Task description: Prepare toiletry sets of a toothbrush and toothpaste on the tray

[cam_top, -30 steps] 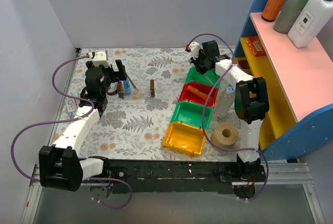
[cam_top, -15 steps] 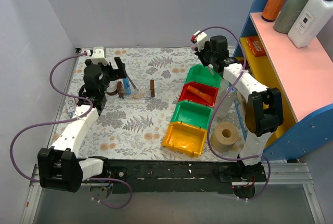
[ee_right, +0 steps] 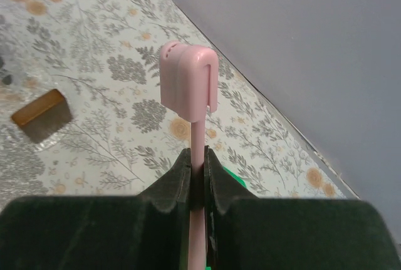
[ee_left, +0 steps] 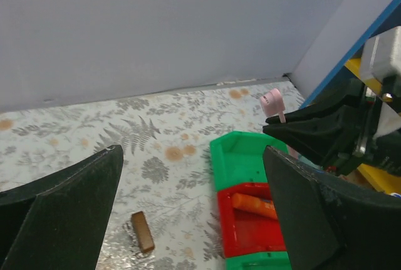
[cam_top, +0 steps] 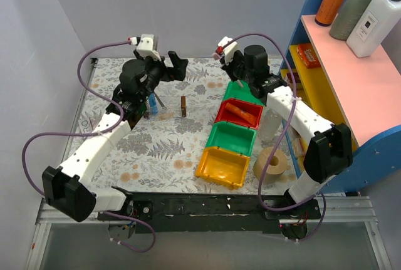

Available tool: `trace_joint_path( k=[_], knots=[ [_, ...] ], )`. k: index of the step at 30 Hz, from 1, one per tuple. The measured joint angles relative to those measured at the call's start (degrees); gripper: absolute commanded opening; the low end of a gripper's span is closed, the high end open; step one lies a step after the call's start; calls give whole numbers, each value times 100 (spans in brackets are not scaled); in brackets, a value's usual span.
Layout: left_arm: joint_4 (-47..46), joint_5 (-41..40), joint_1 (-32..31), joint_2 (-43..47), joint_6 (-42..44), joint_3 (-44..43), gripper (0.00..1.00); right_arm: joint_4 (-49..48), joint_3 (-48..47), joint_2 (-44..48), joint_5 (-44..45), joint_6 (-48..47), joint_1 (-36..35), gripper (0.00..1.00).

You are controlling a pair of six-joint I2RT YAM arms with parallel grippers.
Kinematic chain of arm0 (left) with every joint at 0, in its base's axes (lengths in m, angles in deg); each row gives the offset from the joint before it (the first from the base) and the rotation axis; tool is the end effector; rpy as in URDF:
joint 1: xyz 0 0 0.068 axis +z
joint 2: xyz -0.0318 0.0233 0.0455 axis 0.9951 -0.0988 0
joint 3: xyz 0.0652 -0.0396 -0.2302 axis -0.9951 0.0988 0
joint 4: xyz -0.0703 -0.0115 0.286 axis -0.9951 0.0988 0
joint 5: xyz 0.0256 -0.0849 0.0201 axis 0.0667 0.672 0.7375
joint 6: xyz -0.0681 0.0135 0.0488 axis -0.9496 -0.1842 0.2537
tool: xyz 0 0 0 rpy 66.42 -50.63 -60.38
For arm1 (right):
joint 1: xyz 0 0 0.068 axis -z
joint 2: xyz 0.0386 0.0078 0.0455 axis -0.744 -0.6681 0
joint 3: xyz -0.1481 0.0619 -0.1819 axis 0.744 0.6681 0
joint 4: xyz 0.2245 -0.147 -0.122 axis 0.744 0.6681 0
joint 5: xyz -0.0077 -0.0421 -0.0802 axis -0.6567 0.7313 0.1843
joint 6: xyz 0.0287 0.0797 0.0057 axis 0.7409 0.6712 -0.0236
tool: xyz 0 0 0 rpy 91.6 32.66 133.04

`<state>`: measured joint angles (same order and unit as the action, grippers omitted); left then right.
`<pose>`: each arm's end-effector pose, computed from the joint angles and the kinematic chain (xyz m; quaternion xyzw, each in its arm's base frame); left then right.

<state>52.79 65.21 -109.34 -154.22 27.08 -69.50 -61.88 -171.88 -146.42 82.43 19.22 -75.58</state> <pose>0.3470 -0.1579 0.3798 -0.1704 0.6862 -0.4180 0.5704 0.4141 0.2247 0.3126 -0.3709 0.6904 0.0609 0.6182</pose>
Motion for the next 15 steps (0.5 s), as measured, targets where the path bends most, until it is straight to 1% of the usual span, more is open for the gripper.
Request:
trace_joint_path(
  k=[7,12,15],
  knots=[
    [83,197,-258,-608,-1016,-96,92,-439,756,647,-83,254,-433,1],
    [-125,457,-385,-660,-1749,-85,92,-610,997,741,-83,382,-627,1],
    [-323,531,-479,-660,-1998,-85,92,-640,1097,741,-83,463,-710,1]
  ],
)
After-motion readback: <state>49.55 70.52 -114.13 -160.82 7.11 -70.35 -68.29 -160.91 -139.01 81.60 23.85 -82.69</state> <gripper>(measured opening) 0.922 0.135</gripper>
